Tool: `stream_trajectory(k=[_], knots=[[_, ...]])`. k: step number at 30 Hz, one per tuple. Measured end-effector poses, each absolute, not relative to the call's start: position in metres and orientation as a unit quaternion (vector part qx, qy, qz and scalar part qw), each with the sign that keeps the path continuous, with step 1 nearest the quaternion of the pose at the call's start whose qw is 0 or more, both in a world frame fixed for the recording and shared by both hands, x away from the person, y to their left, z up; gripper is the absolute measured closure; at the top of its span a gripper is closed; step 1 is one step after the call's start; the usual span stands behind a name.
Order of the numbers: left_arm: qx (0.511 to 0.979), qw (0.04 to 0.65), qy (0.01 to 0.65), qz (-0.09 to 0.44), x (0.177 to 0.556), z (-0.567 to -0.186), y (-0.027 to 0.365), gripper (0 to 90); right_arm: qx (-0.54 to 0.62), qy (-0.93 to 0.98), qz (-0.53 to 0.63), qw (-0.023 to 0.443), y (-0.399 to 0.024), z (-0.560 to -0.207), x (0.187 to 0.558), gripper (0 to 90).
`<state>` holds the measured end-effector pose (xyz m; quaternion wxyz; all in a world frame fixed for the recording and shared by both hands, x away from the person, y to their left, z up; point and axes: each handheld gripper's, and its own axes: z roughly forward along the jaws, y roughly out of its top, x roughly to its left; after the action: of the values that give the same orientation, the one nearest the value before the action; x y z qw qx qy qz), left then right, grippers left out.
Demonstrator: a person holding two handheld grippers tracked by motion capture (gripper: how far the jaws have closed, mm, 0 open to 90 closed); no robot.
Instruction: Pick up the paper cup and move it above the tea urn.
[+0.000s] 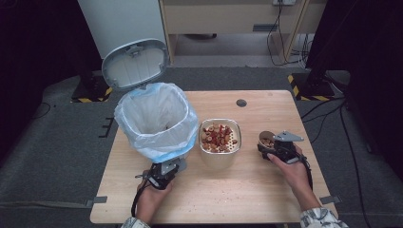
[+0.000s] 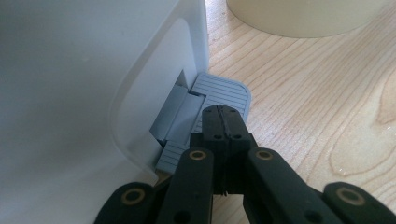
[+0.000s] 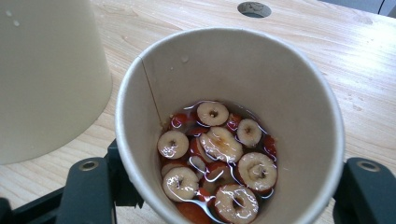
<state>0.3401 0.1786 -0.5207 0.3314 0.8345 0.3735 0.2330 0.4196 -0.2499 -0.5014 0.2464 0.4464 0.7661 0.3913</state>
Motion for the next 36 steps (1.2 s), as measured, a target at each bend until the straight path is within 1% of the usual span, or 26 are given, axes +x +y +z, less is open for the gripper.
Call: stream_trajectory(k=[6,18,29,36], knots=[[0.834,0.332,0.373,0.233,0.340,-0.521,0.179,89.5,0.441,0.771,0.389,0.245,-0.253,-0.496,0.420,34.0],[0.834,0.332,0.373,0.233,0.340,-0.521,0.179,89.5,0.426,0.775,0.393,0.251,-0.263,-0.472,0.423,34.6],[0.835,0.332,0.373,0.233,0.340,-0.521,0.179,89.5,0.419,0.776,0.394,0.260,-0.269,-0.450,0.434,34.8],[0.835,0.331,0.373,0.234,0.340,-0.521,0.178,89.5,0.409,0.777,0.402,0.258,-0.273,-0.441,0.442,34.9]])
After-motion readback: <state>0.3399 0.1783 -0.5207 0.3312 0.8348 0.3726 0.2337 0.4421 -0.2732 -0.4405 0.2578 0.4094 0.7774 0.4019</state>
